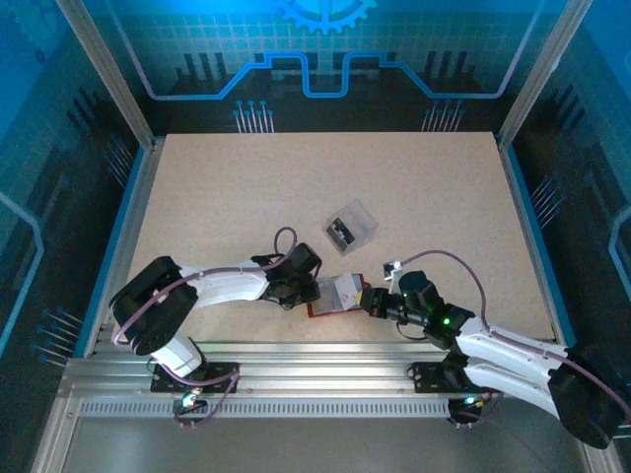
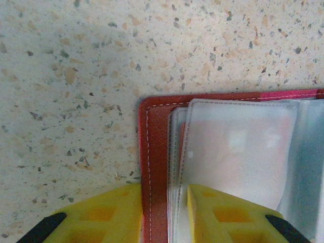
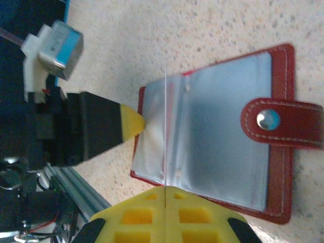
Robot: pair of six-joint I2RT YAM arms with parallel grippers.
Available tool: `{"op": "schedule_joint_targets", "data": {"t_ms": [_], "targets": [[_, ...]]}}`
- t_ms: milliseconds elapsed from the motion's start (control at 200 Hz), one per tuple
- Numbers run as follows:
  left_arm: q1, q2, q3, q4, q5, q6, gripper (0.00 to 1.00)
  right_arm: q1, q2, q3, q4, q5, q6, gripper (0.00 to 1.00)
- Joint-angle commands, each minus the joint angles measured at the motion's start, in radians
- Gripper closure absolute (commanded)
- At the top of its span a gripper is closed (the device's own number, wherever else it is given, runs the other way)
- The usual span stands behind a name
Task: Put the credit cards into the card holder
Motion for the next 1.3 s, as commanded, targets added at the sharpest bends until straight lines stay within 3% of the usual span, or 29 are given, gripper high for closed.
{"op": "schedule_joint_targets", "data": {"t_ms": [0, 270, 510, 820, 1296], "targets": [[-0.01, 0.068, -0.036, -0.104, -0.033, -0.016, 0.7, -0.01, 0.034, 0.017, -0.047, -0.058, -0.03, 1.0], [-0.01, 0.078, -0.032, -0.104, -0.033, -0.01, 0.7, -0.016, 0.109, 0.034, -0.019, -0.103, -0.043, 1.0], [-0.01, 0.082, -0.037, -0.095, -0.03, -0.011, 0.7, -0.071, -0.063, 0.044, -0.176, -0.09, -0.085, 1.0], [-0.011, 0.089, -0.034, -0.092, -0.027, -0.014, 0.7, -0.09, 0.06, 0.061, -0.051, -0.22, -0.099, 1.0], [-0.01, 0.096, -0.035, -0.089, -0.026, -0.014, 0.7, -0.091, 0.091, 0.059, -0.021, -0.249, -0.107, 1.0]]}}
